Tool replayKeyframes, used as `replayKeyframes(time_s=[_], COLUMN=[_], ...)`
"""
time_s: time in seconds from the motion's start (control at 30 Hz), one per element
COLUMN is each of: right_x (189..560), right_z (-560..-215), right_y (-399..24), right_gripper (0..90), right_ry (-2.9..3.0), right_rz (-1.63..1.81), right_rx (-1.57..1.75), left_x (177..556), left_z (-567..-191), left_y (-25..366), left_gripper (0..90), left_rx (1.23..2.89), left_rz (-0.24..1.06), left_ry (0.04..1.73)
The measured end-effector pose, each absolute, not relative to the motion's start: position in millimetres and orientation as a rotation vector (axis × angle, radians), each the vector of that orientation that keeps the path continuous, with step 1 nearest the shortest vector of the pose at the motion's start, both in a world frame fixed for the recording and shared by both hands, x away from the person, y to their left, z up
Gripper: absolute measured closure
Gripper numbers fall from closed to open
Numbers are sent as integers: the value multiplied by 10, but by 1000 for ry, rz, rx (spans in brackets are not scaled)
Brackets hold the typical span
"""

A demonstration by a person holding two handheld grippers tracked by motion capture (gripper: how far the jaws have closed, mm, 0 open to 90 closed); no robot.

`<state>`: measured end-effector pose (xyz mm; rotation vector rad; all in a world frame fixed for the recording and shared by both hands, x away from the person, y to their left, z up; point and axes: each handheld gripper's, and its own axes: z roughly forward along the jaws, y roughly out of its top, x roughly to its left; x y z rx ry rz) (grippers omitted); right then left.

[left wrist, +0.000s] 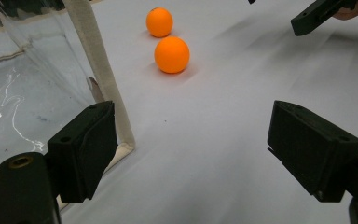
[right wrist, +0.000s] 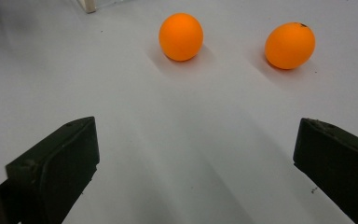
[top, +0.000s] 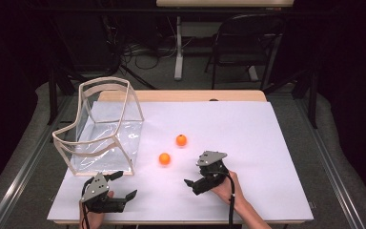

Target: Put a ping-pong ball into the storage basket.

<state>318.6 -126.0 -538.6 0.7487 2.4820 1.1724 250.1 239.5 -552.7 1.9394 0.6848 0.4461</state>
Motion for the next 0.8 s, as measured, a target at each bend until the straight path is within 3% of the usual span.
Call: replayKeyframes(time_s=[0.8], right_x=[3349], right_z=[-5416], right_y=[-869], right_gripper=[0], right_ry=[2543], right_rz=[1140], right_rx=[689], left_x=[2494], left_z=[-5514], left_y=[2404], left_gripper=[160], left_rx=[1931], left_rz=[445], left_ry=[679])
